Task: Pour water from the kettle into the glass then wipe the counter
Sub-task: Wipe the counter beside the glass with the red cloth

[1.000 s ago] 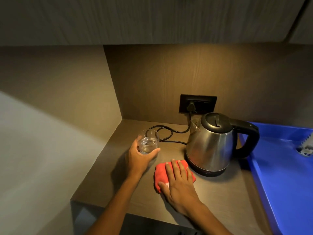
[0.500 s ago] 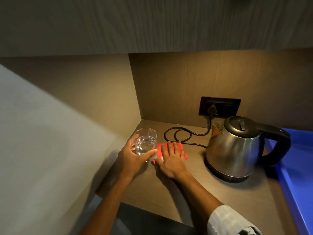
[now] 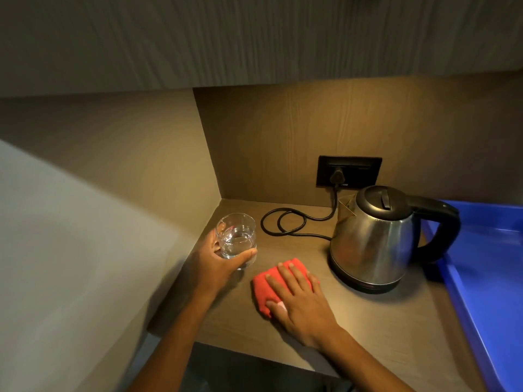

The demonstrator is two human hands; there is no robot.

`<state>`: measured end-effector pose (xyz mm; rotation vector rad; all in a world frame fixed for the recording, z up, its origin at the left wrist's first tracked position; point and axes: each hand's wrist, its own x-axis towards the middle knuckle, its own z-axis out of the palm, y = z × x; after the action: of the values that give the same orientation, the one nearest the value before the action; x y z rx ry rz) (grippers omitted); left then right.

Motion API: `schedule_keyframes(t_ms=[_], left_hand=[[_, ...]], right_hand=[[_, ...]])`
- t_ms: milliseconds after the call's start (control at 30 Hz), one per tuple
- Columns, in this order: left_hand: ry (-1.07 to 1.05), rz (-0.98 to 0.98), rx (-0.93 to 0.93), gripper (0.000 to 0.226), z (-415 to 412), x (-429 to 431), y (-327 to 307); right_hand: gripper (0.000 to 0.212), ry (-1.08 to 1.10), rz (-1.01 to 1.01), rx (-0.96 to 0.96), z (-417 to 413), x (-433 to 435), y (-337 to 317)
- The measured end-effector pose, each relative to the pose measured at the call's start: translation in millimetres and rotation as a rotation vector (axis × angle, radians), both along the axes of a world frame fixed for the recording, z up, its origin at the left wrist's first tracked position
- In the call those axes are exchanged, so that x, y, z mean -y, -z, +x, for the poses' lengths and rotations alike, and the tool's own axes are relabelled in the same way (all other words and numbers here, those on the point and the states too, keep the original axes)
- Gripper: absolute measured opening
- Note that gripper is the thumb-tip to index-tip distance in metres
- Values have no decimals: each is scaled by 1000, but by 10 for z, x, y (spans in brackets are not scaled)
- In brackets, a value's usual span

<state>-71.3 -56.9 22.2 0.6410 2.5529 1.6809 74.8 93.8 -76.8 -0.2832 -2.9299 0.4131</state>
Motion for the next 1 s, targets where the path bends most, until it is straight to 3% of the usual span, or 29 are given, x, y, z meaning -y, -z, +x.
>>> schedule_keyframes(t_ms=[200,433,700,833,900,933,1000], left_hand=[[28,-9,17,92,-26,-12,-7],[76,50,87,89,-125,-112,83],[139,-42,91,108,-148,-221,270],[196,-105,82,97,-115,-226,343],[208,-125,87,102,-140,-220,356],[210,-135,88,105,-148,-218,362],[221,-161,79,105,-145,-220,357]], right_hand=[[62,201,-65,94,-663,-244,-192],[58,-29,-43,35,-477,212,-154],[62,420,17,86,-329,-30,-269],[82,387,35,286,-469,-75,-485],[97,332,25,384,-400,-129,-580],[94,311,81,384,-344,-126,-615],[67,284,241,289,-252,-100,-636]])
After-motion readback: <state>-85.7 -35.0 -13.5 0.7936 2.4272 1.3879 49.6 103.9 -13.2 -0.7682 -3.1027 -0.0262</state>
